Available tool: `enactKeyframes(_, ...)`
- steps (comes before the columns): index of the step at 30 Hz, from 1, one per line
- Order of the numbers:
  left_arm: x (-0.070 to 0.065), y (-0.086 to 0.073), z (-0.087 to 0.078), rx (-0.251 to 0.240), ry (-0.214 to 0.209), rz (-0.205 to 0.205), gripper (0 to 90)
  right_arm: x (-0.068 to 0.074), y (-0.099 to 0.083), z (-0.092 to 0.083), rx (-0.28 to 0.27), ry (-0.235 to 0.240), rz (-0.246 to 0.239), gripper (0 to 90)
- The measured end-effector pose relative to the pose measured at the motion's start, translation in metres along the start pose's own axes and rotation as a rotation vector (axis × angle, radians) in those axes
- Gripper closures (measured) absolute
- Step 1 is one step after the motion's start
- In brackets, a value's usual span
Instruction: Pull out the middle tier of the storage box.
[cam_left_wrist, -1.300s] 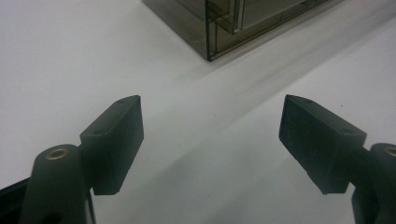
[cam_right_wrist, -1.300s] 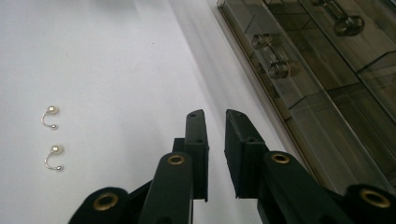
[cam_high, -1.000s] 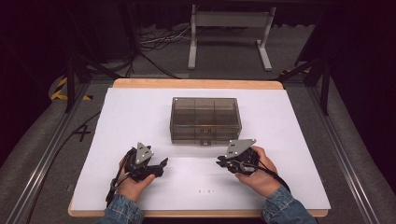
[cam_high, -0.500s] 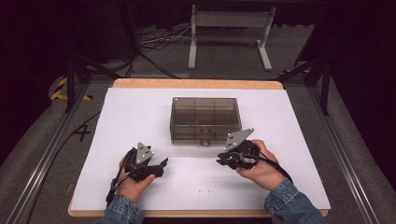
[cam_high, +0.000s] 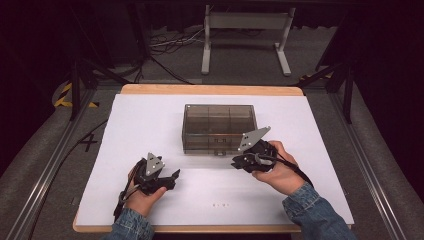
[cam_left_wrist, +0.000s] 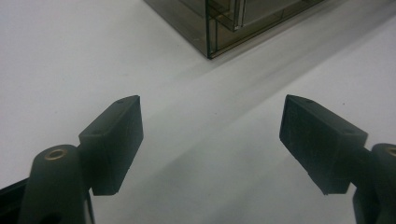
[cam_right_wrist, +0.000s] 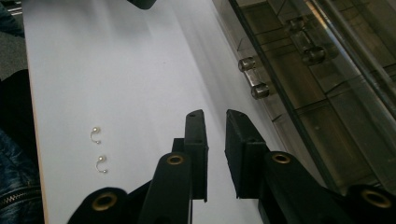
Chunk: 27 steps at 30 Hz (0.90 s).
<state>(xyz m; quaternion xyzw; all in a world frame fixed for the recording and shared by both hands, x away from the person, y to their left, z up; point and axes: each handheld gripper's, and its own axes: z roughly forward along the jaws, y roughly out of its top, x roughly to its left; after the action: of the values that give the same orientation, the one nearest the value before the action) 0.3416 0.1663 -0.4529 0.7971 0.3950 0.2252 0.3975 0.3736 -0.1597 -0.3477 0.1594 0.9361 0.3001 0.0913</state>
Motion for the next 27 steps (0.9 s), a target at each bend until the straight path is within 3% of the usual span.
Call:
enactKeyframes(8, 0.001, 0.0, 0.0, 0.002, 0.0, 0.001, 22.0, -0.015, 0.007, 0.0, 0.007, -0.01, 0.039, 78.3)
enactKeyframes(27, 0.0, 0.0, 0.0, 0.005, -0.006, 0.0, 22.0, -0.04, 0.011, 0.015, 0.055, -0.04, 0.059, 75.9)
